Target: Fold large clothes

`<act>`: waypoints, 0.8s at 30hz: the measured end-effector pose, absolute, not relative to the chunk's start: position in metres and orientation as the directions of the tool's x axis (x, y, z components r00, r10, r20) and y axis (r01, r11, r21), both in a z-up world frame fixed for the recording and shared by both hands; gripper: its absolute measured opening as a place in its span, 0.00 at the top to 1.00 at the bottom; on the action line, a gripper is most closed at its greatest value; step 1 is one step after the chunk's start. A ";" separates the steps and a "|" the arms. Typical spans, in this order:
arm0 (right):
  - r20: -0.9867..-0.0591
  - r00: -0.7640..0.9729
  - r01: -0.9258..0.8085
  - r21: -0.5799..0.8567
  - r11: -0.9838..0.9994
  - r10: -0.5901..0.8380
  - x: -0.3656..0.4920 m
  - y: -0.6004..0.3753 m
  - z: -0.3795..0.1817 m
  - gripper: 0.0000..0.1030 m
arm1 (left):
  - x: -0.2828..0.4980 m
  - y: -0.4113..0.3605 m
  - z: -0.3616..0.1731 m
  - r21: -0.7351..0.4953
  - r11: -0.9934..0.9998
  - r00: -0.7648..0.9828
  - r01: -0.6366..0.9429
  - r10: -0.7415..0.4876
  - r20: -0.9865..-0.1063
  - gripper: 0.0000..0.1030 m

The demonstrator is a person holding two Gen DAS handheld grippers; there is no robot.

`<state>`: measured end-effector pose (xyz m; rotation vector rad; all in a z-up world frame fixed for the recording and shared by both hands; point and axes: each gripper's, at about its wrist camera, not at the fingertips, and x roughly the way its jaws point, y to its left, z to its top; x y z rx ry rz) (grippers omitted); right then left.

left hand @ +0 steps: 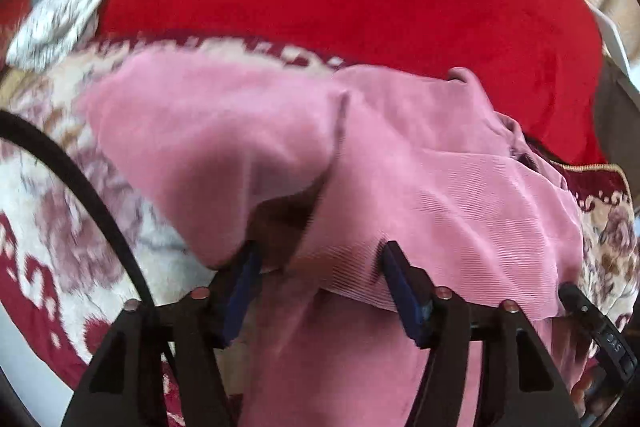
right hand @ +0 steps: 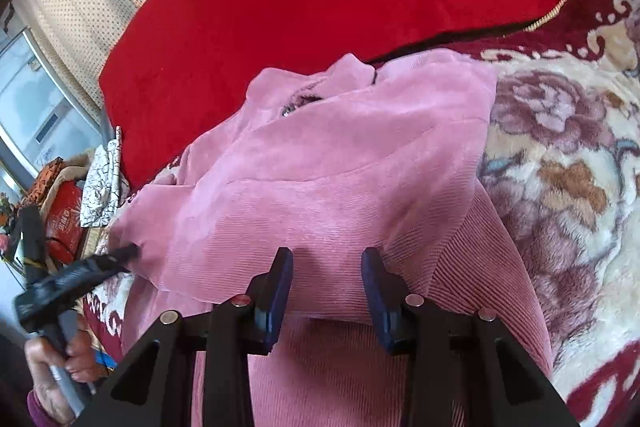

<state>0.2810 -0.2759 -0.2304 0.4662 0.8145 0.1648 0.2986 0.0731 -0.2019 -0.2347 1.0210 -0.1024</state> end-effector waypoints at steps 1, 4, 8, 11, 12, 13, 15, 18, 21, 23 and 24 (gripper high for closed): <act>-0.651 0.689 0.028 0.465 0.885 0.320 0.280 -0.275 -0.228 0.62 | 0.299 0.077 -0.202 -0.263 0.964 0.521 -0.031 -0.209 -0.828 0.41; -0.612 0.723 0.001 0.467 0.884 0.322 0.274 -0.271 -0.221 0.62 | 0.296 0.093 -0.192 -0.319 0.947 0.569 -0.043 -0.239 -0.787 0.41; -0.614 0.709 -0.021 0.473 0.881 0.347 0.276 -0.263 -0.220 0.62 | 0.289 0.119 -0.184 -0.334 0.937 0.623 -0.098 -0.204 -0.755 0.41; -0.664 0.666 0.003 0.460 0.888 0.341 0.281 -0.260 -0.231 0.62 | 0.287 0.140 -0.185 -0.341 0.924 0.634 -0.174 -0.160 -0.757 0.41; -0.659 0.669 0.005 0.465 0.885 0.342 0.281 -0.261 -0.232 0.61 | 0.287 0.146 -0.186 -0.346 0.918 0.636 -0.193 -0.151 -0.756 0.41; -0.652 0.676 0.006 0.473 0.881 0.345 0.280 -0.262 -0.230 0.61 | 0.288 0.154 -0.189 -0.362 0.907 0.638 -0.215 -0.150 -0.755 0.41; -0.623 0.699 -0.001 0.490 0.871 0.351 0.277 -0.265 -0.225 0.61 | 0.290 0.160 -0.193 -0.388 0.893 0.636 -0.230 -0.164 -0.754 0.41; -0.636 0.692 0.011 0.484 0.875 0.343 0.278 -0.265 -0.228 0.61 | 0.293 0.164 -0.199 -0.440 0.866 0.626 -0.238 -0.209 -0.751 0.41; -0.654 0.667 0.033 0.504 0.863 0.356 0.283 -0.267 -0.237 0.61 | 0.298 0.173 -0.207 -0.527 0.807 0.622 -0.266 -0.273 -0.734 0.41; -0.652 0.667 0.032 0.508 0.861 0.360 0.283 -0.267 -0.237 0.61 | 0.298 0.177 -0.211 -0.569 0.773 0.624 -0.278 -0.305 -0.720 0.41; -0.651 0.666 0.033 0.513 0.858 0.364 0.284 -0.268 -0.238 0.61 | 0.299 0.178 -0.212 -0.586 0.760 0.627 -0.280 -0.317 -0.711 0.41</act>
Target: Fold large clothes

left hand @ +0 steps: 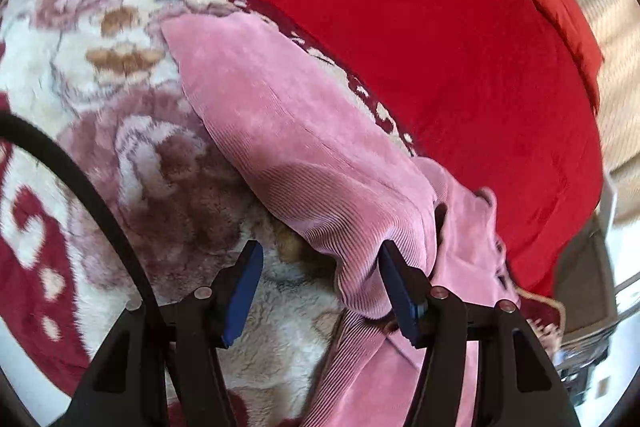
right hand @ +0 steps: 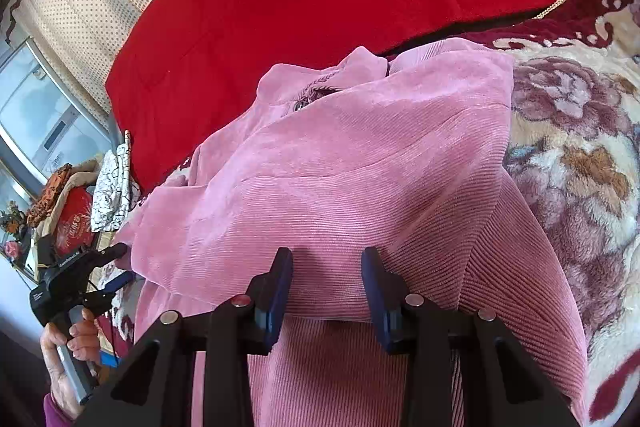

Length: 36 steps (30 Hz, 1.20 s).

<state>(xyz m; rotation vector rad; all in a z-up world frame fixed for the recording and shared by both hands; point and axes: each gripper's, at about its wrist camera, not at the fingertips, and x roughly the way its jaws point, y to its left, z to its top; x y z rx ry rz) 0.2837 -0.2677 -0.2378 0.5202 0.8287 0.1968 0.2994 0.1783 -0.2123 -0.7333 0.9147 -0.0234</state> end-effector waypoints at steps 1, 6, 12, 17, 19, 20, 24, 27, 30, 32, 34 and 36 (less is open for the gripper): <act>-0.649 0.667 0.033 0.518 0.855 0.367 0.284 -0.268 -0.239 0.61 | 0.301 0.179 -0.213 -0.602 0.748 0.631 -0.280 -0.330 -0.702 0.41; -0.649 0.668 0.029 0.512 0.859 0.364 0.284 -0.268 -0.240 0.61 | 0.306 0.186 -0.213 -0.673 0.690 0.664 -0.266 -0.375 -0.647 0.76; -0.651 0.671 0.024 0.498 0.867 0.355 0.283 -0.266 -0.240 0.61 | 0.298 0.189 -0.197 -0.702 0.682 0.750 -0.205 -0.352 -0.561 0.90; -0.649 0.672 0.024 0.501 0.865 0.357 0.283 -0.266 -0.240 0.61 | 0.297 0.197 -0.200 -0.744 0.634 0.745 -0.212 -0.388 -0.543 0.74; -0.648 0.672 0.023 0.501 0.865 0.357 0.282 -0.266 -0.240 0.61 | 0.297 0.205 -0.209 -0.765 0.588 0.722 -0.264 -0.405 -0.561 0.37; -0.648 0.672 0.023 0.501 0.865 0.358 0.283 -0.266 -0.240 0.61 | 0.293 0.210 -0.212 -0.774 0.565 0.728 -0.287 -0.397 -0.559 0.37; -0.646 0.671 0.020 0.506 0.863 0.363 0.283 -0.267 -0.241 0.61 | 0.281 0.234 -0.212 -0.812 0.486 0.774 -0.324 -0.358 -0.522 0.35; -0.644 0.673 0.020 0.506 0.862 0.363 0.283 -0.267 -0.241 0.61 | 0.279 0.246 -0.212 -0.812 0.475 0.781 -0.339 -0.339 -0.524 0.34; -0.646 0.674 0.022 0.503 0.864 0.359 0.283 -0.267 -0.241 0.61 | 0.280 0.248 -0.215 -0.830 0.458 0.774 -0.319 -0.379 -0.507 0.34; -0.646 0.675 0.023 0.502 0.864 0.357 0.283 -0.267 -0.241 0.61 | 0.284 0.245 -0.218 -0.850 0.437 0.767 -0.294 -0.422 -0.482 0.34; -0.645 0.675 0.023 0.503 0.864 0.357 0.282 -0.267 -0.241 0.61 | 0.294 0.230 -0.218 -0.858 0.437 0.741 -0.269 -0.475 -0.474 0.34; -0.646 0.675 0.021 0.501 0.865 0.357 0.282 -0.266 -0.240 0.61 | 0.306 0.216 -0.218 -0.846 0.466 0.718 -0.260 -0.492 -0.492 0.34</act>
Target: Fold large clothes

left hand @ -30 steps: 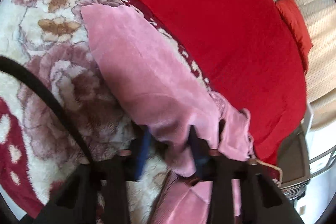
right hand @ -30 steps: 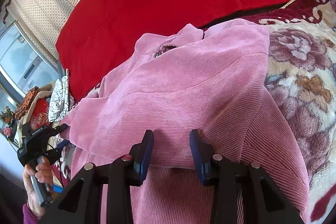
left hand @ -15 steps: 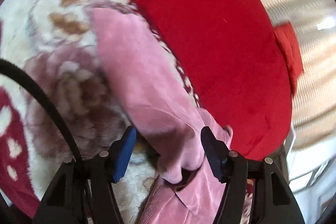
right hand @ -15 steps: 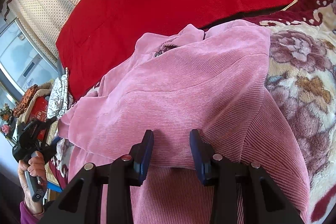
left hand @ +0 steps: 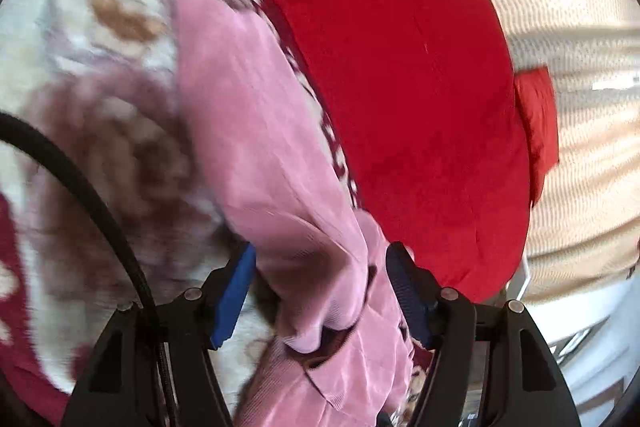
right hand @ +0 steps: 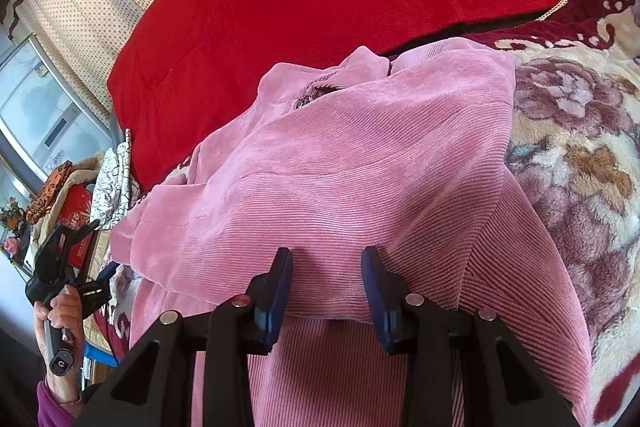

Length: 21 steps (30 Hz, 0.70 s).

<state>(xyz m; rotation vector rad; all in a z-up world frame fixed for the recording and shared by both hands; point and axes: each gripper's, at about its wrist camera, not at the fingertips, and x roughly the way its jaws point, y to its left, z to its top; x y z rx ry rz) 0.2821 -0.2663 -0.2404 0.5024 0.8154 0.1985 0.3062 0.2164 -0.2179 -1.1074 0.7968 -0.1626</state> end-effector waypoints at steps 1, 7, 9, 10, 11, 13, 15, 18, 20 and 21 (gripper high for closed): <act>-0.645 0.675 0.020 0.500 0.866 0.357 0.282 -0.266 -0.240 0.61 | 0.313 0.213 -0.218 -0.832 0.487 0.710 -0.265 -0.485 -0.511 0.34; -0.642 0.675 0.013 0.504 0.863 0.365 0.281 -0.267 -0.240 0.61 | 0.322 0.250 -0.230 -0.824 0.403 0.759 -0.398 -0.361 -0.542 0.34; -0.641 0.673 0.016 0.509 0.860 0.368 0.282 -0.268 -0.241 0.61 | 0.320 0.265 -0.231 -0.823 0.377 0.776 -0.425 -0.316 -0.546 0.34; -0.641 0.673 0.019 0.513 0.858 0.369 0.282 -0.268 -0.241 0.61 | 0.314 0.277 -0.229 -0.814 0.366 0.791 -0.452 -0.257 -0.555 0.34; -0.641 0.672 0.022 0.518 0.855 0.371 0.283 -0.268 -0.241 0.61 | 0.309 0.285 -0.227 -0.811 0.354 0.803 -0.465 -0.216 -0.555 0.34; -0.641 0.671 0.027 0.525 0.851 0.374 0.283 -0.269 -0.242 0.61 | 0.301 0.302 -0.224 -0.808 0.341 0.820 -0.480 -0.152 -0.551 0.34; -0.639 0.669 0.030 0.534 0.845 0.380 0.283 -0.270 -0.242 0.61 | 0.304 0.313 -0.223 -0.793 0.364 0.809 -0.488 -0.153 -0.568 0.34; -0.635 0.667 0.035 0.549 0.835 0.390 0.285 -0.272 -0.243 0.61 | 0.320 0.311 -0.230 -0.797 0.378 0.795 -0.470 -0.210 -0.569 0.35; -0.632 0.667 0.037 0.557 0.830 0.395 0.285 -0.272 -0.243 0.61 | 0.339 0.303 -0.236 -0.790 0.415 0.764 -0.451 -0.279 -0.583 0.35; -0.632 0.667 0.037 0.558 0.829 0.395 0.285 -0.272 -0.243 0.61 | 0.347 0.300 -0.239 -0.787 0.424 0.754 -0.449 -0.293 -0.588 0.35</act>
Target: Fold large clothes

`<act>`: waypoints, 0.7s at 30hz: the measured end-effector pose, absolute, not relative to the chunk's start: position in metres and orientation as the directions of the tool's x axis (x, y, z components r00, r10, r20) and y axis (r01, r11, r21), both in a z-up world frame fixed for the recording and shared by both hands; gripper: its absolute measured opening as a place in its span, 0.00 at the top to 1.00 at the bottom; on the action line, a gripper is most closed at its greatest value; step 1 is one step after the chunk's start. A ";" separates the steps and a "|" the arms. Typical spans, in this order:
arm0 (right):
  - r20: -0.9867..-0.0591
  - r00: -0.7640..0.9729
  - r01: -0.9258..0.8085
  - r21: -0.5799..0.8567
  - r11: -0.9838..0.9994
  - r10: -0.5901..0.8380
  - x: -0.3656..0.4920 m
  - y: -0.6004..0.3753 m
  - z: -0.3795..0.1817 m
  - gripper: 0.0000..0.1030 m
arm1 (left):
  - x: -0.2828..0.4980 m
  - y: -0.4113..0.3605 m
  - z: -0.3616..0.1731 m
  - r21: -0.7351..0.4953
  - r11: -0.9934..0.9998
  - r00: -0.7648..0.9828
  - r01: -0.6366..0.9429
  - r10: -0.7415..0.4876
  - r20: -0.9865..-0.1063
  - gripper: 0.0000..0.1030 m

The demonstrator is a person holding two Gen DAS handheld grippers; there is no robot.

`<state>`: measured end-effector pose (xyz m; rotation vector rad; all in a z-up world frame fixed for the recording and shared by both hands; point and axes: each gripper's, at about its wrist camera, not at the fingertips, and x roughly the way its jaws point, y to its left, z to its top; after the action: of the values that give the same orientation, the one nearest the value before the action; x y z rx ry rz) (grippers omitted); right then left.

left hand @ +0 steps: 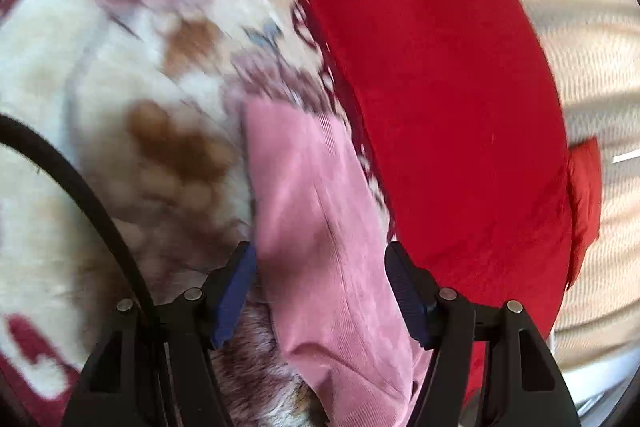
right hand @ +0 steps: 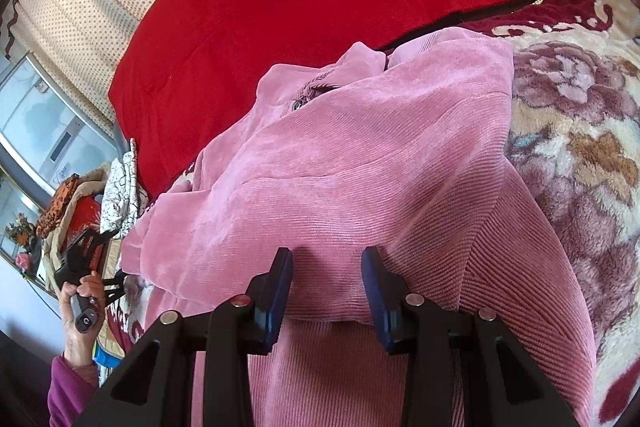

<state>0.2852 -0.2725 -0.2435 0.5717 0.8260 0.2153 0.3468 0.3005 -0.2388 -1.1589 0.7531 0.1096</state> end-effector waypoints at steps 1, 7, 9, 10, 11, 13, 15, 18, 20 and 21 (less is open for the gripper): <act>-0.632 0.667 0.036 0.557 0.830 0.395 0.285 -0.272 -0.243 0.61 | 0.355 0.296 -0.241 -0.782 0.438 0.742 -0.443 -0.310 -0.594 0.35; -0.630 0.670 0.029 0.550 0.834 0.392 0.284 -0.271 -0.244 0.61 | 0.373 0.282 -0.247 -0.757 0.505 0.707 -0.413 -0.347 -0.617 0.91; -0.629 0.672 0.026 0.548 0.836 0.391 0.284 -0.271 -0.244 0.61 | 0.371 0.281 -0.241 -0.763 0.515 0.723 -0.391 -0.341 -0.601 0.93; -0.628 0.673 0.025 0.547 0.837 0.390 0.284 -0.271 -0.244 0.61 | 0.370 0.279 -0.236 -0.759 0.529 0.729 -0.380 -0.333 -0.597 0.95; -0.627 0.674 0.025 0.546 0.837 0.389 0.284 -0.270 -0.243 0.61 | 0.368 0.275 -0.227 -0.748 0.561 0.740 -0.354 -0.321 -0.591 0.96; -0.627 0.676 0.023 0.544 0.839 0.388 0.283 -0.270 -0.243 0.61 | 0.362 0.263 -0.203 -0.724 0.624 0.767 -0.293 -0.299 -0.568 0.97; -0.625 0.676 0.023 0.546 0.837 0.389 0.283 -0.271 -0.243 0.61 | 0.353 0.250 -0.185 -0.707 0.668 0.791 -0.232 -0.293 -0.536 0.97; -0.622 0.676 0.026 0.555 0.831 0.395 0.283 -0.272 -0.243 0.61 | 0.328 0.217 -0.135 -0.655 0.751 0.838 -0.088 -0.299 -0.456 0.97; -0.623 0.676 0.025 0.554 0.832 0.394 0.283 -0.272 -0.243 0.61 | 0.309 0.195 -0.105 -0.602 0.798 0.864 -0.008 -0.297 -0.406 0.97; -0.623 0.676 0.024 0.553 0.833 0.394 0.283 -0.272 -0.243 0.61 | 0.299 0.183 -0.090 -0.576 0.817 0.876 0.035 -0.302 -0.376 0.97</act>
<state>0.2825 -0.2719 -0.2434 0.5615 0.8107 0.2203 0.2992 0.1830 -0.0903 -0.5926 0.4754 -0.1871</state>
